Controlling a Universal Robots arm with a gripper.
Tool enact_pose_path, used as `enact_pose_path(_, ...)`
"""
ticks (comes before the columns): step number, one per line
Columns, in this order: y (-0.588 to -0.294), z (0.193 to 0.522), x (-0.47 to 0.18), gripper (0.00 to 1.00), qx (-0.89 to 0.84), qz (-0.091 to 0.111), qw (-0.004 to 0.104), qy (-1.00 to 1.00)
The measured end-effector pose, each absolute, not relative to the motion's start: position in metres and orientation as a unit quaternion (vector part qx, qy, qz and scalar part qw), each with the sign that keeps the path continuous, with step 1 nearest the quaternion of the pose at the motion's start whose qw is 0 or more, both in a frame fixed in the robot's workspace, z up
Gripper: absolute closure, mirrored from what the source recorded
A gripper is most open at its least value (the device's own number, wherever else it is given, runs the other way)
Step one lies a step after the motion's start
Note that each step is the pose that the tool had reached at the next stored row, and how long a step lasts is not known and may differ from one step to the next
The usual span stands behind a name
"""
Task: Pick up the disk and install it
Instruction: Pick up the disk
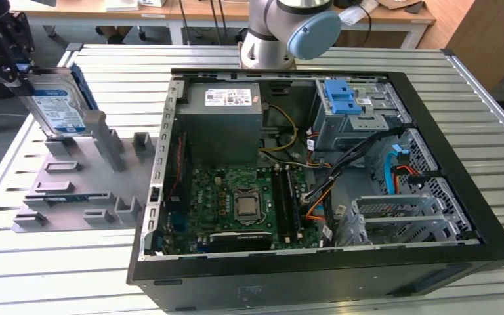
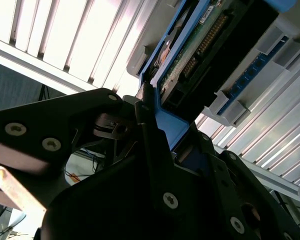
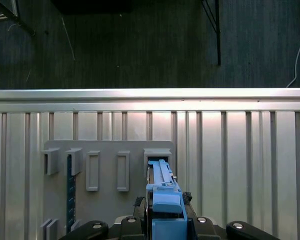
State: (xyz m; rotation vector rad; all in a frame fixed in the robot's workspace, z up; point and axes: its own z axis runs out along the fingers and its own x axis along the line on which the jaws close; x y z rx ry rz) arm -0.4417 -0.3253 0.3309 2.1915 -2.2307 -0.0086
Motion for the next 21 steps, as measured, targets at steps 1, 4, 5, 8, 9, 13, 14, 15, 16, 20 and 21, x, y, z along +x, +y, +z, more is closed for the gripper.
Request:
enact_pose_path(1, -0.3253, 0.331, -0.4417, 0.64, 0.701, -0.003, 0.007, -0.713)
enact_pose_path(4, -0.3253, 0.3315, -0.4418, 0.64, 0.701, -0.003, 0.007, -0.713)
enact_pose_path(5, -0.3253, 0.3316, -0.4417, 0.64, 0.701, -0.003, 0.007, -0.713)
enact_pose_path(8, -0.3253, 0.3321, -0.4418, 0.64, 0.701, -0.003, 0.007, -0.713)
enact_pose_path(9, -0.3253, 0.3323, -0.4418, 0.64, 0.701, -0.003, 0.007, -0.713)
enact_pose_path(13, -0.3253, 0.3337, -0.4417, 0.64, 0.701, -0.003, 0.007, -0.713)
enact_pose_path(14, -0.3253, 0.3341, -0.4418, 0.64, 0.701, -0.003, 0.007, -0.713)
enact_pose_path(15, -0.3253, 0.3345, -0.4418, 0.64, 0.701, -0.003, 0.007, -0.713)
enact_pose_path(16, -0.3253, 0.3348, -0.4418, 0.64, 0.701, -0.003, 0.007, -0.713)
enact_pose_path(20, -0.3253, 0.3363, -0.4418, 0.64, 0.701, -0.003, 0.007, -0.713)
enact_pose_path(21, -0.3253, 0.3367, -0.4417, 0.64, 0.701, -0.003, 0.007, -0.713)
